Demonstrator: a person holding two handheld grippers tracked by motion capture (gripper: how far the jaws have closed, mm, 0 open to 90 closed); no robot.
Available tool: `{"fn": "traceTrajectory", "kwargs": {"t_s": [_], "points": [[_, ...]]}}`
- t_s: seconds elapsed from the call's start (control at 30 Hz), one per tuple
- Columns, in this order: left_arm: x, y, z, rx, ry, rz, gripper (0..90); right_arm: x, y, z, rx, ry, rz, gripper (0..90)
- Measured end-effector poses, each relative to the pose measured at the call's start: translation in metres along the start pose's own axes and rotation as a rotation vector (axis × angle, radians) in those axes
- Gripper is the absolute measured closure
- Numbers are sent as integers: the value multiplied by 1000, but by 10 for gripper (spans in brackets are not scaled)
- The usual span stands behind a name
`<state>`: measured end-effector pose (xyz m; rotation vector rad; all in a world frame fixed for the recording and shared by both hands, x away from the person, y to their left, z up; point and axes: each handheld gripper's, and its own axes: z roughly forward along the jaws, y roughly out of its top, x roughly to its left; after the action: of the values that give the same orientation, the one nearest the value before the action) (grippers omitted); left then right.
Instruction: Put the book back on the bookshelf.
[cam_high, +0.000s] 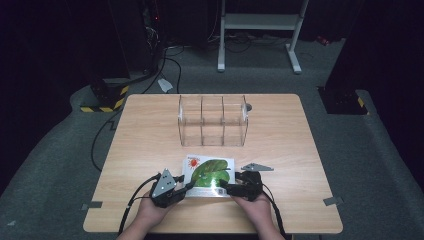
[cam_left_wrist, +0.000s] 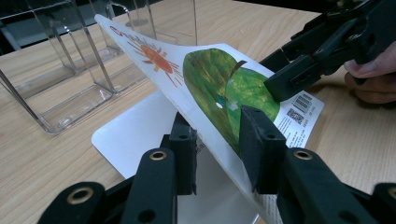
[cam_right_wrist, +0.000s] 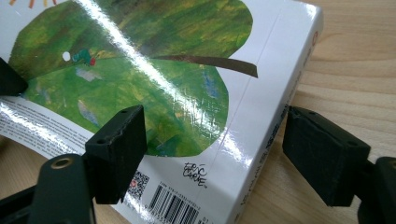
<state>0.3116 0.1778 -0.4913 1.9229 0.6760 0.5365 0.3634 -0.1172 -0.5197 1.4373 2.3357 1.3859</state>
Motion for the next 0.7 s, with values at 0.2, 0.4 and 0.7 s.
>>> {"fn": "traceTrajectory", "kwargs": {"t_s": [0.2,0.4,0.7], "points": [[-1,-1,-2,-10,-7,6,679,0,1,3,12,24,9,191],[-1,-2,-2,-7,-9,9,680,-2,2,4,24,47,21,205],[4,-5,2,29,-27,-69,698,-2,1,-2,12,29,25,308]]}}
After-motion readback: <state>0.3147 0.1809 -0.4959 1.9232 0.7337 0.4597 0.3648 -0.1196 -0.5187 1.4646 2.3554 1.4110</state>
